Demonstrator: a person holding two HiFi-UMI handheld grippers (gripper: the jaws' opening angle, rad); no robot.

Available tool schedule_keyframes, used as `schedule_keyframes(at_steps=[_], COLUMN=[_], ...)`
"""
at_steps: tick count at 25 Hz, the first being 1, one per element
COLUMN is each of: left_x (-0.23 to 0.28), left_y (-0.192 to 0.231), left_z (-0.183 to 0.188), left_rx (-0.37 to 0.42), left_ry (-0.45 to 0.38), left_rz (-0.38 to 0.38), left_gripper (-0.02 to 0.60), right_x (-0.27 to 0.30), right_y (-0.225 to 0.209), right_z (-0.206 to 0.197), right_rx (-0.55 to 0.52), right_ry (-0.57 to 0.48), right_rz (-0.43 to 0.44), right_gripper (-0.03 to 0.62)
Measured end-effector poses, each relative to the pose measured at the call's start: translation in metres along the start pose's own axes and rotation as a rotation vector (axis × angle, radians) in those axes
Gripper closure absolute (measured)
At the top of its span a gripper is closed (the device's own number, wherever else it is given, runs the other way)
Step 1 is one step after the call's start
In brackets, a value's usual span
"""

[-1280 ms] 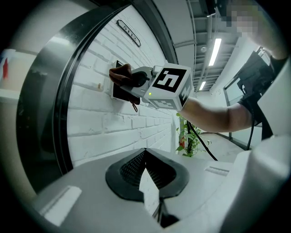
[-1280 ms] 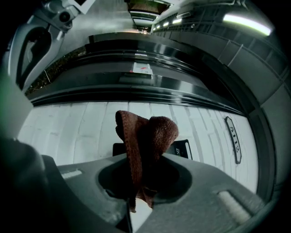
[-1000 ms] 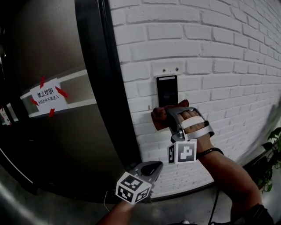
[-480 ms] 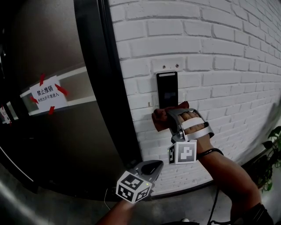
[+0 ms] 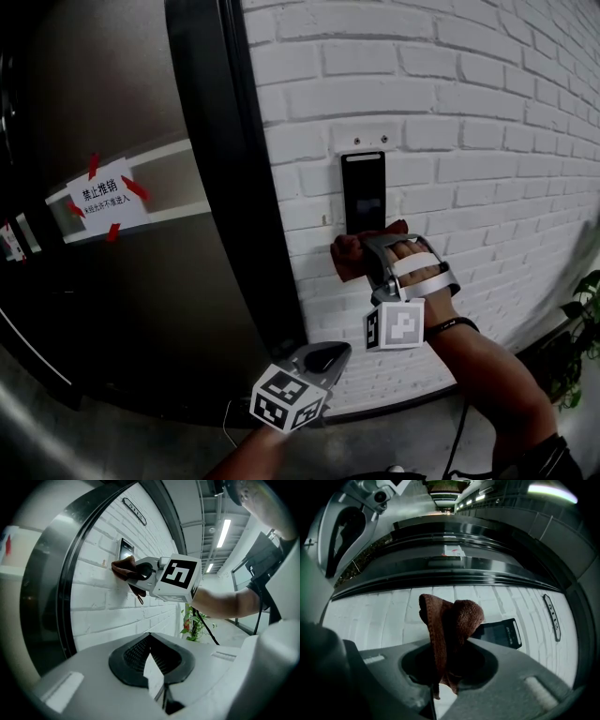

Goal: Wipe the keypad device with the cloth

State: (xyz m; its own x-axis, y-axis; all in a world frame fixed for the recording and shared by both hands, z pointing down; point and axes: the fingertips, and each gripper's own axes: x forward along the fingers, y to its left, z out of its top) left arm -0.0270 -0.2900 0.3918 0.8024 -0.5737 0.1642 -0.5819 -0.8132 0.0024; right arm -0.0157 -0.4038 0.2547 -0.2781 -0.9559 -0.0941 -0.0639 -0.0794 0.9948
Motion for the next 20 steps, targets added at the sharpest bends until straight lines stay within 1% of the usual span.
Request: schedule_keyframes(at_steps=[4,6,9,14,16,18,20], left_x=[-0.004,-0.007,-0.015,-0.033,-0.039,-0.044,-0.051], left_y=[-0.001,0.000,0.003,0.004,0.003,0.000,-0.005], left_z=[-0.002,-0.003,-0.010,-0.034,-0.044,-0.057,-0.068], left_rx=[0.000,0.000,-0.004,-0.016,-0.020,-0.016,-0.016], left_ry=[0.004,0.004,0.016,0.046,0.057,0.072,0.083], left_rz=[-0.009,-0.014,-0.015,-0.034,-0.049,-0.065,-0.081], left_gripper=[0.565,0.565,0.565,0.565,0.565,0.565,0.565], right_x=[0.001,-0.002,-0.016,-0.068,-0.092,-0.114,-0.137], right_y=[0.022,0.036,0.058,0.106,0.128,0.150,0.167], right_z=[-0.003,-0.008,-0.009,0.005,0.010,0.012,0.012], right_rx=[0.041,0.072,0.172,0.457,0.583,0.731,0.869], right_ry=[0.013,0.027,0.019,-0.019,-0.005,0.022,0.050], right_rz=[0.101,0.132,0.201,0.395,0.465,0.526,0.566], right_gripper=[0.539,0.539,0.539,0.537,0.539,0.539,0.539])
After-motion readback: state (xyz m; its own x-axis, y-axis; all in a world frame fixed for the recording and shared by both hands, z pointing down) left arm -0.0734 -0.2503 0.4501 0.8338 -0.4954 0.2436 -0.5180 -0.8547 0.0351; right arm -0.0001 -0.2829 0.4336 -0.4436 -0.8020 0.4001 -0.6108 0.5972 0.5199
